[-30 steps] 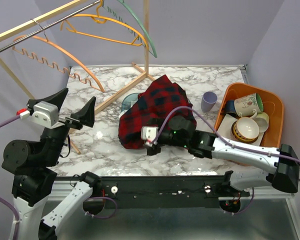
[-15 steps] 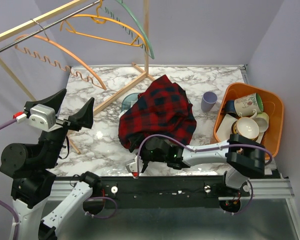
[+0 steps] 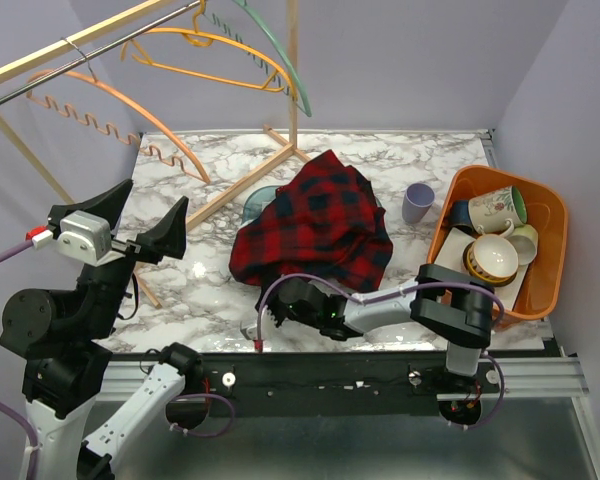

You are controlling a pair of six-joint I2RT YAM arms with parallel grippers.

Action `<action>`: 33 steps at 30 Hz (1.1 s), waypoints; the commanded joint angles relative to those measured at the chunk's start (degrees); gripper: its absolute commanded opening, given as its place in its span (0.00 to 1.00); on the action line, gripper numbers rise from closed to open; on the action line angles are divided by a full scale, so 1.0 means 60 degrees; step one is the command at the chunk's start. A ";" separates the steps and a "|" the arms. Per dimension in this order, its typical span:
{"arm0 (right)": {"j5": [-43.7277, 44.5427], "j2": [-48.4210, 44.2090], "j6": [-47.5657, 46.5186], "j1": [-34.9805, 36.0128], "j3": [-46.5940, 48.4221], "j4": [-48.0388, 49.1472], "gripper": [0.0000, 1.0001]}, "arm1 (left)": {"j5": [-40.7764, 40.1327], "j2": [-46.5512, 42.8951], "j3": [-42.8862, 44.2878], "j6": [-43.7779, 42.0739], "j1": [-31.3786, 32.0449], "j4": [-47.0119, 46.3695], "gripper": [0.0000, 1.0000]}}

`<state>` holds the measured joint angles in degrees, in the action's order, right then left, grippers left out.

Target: Remove the skirt from the hanger

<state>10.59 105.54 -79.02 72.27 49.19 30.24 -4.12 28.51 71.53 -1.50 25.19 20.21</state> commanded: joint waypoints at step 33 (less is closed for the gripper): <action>-0.3381 -0.1276 1.9648 -0.4502 0.2080 -0.3316 0.01 | 0.0232 0.0331 -0.0188 0.0220 -0.0024 -0.0262 0.99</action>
<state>-14.39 91.46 33.39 44.86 52.51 27.31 -4.05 30.22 71.26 -0.78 25.19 19.81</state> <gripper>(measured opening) 0.020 0.988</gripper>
